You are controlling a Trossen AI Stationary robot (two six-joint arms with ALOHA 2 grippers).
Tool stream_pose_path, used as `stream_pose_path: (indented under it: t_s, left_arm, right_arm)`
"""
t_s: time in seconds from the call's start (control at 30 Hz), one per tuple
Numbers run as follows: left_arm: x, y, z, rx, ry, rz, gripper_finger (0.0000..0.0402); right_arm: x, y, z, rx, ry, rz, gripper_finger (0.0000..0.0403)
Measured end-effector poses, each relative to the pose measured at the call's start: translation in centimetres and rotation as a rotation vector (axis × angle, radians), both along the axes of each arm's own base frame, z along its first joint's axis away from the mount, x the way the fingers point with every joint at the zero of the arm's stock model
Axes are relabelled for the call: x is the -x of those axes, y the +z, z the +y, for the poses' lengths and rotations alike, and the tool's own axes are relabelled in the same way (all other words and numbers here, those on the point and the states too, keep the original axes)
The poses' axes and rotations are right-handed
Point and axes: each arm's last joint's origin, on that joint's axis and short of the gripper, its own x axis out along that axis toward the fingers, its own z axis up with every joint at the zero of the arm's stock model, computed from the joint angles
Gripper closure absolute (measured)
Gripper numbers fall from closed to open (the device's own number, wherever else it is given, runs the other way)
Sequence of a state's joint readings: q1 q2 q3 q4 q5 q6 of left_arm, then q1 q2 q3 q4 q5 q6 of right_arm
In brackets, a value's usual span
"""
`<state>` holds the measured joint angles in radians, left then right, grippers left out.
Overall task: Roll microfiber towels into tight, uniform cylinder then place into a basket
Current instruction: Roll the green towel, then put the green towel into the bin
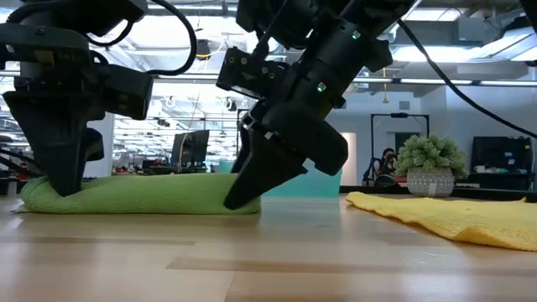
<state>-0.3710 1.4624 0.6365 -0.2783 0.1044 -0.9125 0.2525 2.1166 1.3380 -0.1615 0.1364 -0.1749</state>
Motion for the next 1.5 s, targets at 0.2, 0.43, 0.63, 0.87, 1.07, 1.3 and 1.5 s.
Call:
stream_pose_path:
  t_s: [0.2, 0.43, 0.63, 0.87, 1.07, 1.3, 1.5]
  left_arm:
    - [0.0, 0.0, 0.0, -0.062, -0.074, -0.034, 0.0253]
    - [0.5, 0.1, -1.1, -0.138, -0.147, -0.069, 0.0253]
    - [1.1, 0.2, -2.5, -0.195, -0.191, -0.099, 0.0253]
    - [1.4, 2.0, -3.9, -0.325, -0.233, -0.062, 0.0253]
    - [2.0, 3.5, -5.4, -0.513, -0.309, -0.107, 0.0253]
    - [3.2, 2.1, -7.9, -0.716, -0.484, -0.162, 0.0253]
    - [2.3, -0.5, -9.1, -0.805, -0.533, -0.073, 0.0253]
  right_arm:
    - [0.0, 0.0, -0.9, -0.045, -0.035, 0.027, 0.0293]
    - [0.0, 0.0, -1.3, -0.053, -0.052, 0.041, 0.0358]
    - [0.0, 0.0, -1.3, -0.055, -0.055, 0.042, 0.0367]
    - [0.0, -0.1, -1.2, -0.063, -0.066, 0.045, 0.0367]
    - [0.0, -0.1, -1.2, -0.063, -0.067, 0.045, 0.0367]
    - [0.0, -0.1, -1.2, -0.063, -0.067, 0.048, 0.0368]
    - [0.0, -0.2, -1.3, -0.063, -0.067, 0.047, 0.0366]
